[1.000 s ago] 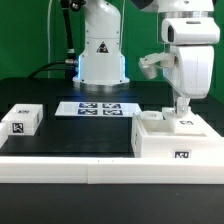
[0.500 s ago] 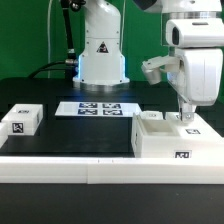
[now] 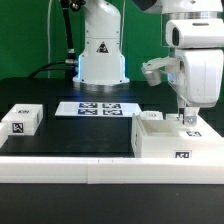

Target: Assemble cabinet

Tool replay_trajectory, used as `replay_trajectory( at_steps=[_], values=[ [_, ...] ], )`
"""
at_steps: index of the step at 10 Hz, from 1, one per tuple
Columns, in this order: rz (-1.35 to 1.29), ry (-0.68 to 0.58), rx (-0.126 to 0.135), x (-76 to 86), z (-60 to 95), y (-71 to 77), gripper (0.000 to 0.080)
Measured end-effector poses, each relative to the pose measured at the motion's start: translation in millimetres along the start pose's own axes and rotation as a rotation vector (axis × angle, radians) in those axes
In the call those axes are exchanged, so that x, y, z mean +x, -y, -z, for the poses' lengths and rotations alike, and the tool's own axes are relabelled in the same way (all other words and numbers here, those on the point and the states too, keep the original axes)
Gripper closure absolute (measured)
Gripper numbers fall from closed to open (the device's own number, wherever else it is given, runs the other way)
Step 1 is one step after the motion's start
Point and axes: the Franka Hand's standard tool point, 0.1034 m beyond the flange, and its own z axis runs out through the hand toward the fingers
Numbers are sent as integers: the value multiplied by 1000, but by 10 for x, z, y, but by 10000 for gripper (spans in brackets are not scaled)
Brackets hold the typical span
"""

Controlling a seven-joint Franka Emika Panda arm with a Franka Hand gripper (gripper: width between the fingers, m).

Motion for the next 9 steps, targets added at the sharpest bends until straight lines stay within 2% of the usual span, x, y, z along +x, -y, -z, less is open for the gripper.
replay_trajectory(
  at_steps=[1, 2, 3, 4, 5, 7, 9],
  values=[
    [0, 0, 0, 0, -1, 0, 361],
    [0, 0, 0, 0, -1, 0, 361],
    [0, 0, 0, -1, -1, 0, 191],
    [0, 0, 0, -1, -1, 1, 68],
    [0, 0, 0, -1, -2, 1, 21],
    [-9, 0, -1, 1, 7, 5, 4],
    [-52, 9, -4, 8, 136, 119, 0]
  ],
)
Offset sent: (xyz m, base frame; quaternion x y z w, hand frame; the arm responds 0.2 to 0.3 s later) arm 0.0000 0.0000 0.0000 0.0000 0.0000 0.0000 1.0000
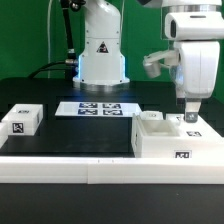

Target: Assemble cabinet

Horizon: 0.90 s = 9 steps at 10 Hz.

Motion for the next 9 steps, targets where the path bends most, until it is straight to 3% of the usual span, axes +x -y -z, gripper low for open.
replay_trajectory(
  at_steps=[3, 5, 9],
  values=[
    [-60, 27, -14, -69, 337, 302, 2],
    [-72, 27, -10, -147, 296, 465, 2],
    [-72, 28, -9, -145, 294, 457, 2]
  ],
)
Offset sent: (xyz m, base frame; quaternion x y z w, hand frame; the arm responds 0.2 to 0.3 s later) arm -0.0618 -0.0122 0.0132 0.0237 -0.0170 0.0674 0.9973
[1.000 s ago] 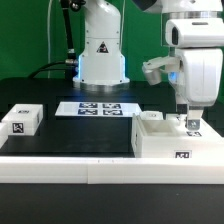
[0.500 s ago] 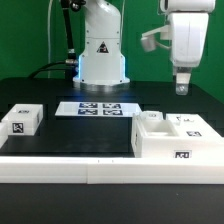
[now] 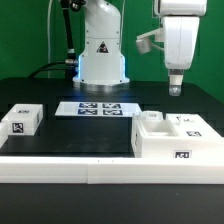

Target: Assemble cabinet

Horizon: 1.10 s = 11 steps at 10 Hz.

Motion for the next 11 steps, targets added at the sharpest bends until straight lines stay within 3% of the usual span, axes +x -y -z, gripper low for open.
replay_trajectory(
  at_steps=[3, 4, 5, 8, 11],
  values=[
    [-1, -3, -4, -4, -10, 16, 2],
    [-6, -15, -15, -62, -75, 187, 2],
    [-6, -13, -4, -144, -145, 395, 2],
    [-3, -10, 26, -229, -293, 696, 2],
    [-8, -12, 25, -232, -304, 704, 2]
  ],
)
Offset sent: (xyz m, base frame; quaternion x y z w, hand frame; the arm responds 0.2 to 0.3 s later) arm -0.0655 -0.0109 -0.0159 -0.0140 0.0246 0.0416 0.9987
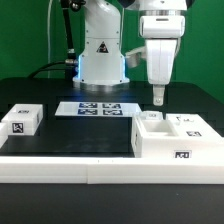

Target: Assemble cabinet

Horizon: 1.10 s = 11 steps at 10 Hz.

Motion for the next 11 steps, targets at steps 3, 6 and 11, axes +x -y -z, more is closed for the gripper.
replay_trajectory(
  at_steps=[3, 6, 11],
  values=[
    [5, -4, 15, -13, -113, 82, 2],
    [-3, -11, 29, -57, -248, 180, 2],
    [-9, -16, 45, -70, -365, 247, 2]
  ],
)
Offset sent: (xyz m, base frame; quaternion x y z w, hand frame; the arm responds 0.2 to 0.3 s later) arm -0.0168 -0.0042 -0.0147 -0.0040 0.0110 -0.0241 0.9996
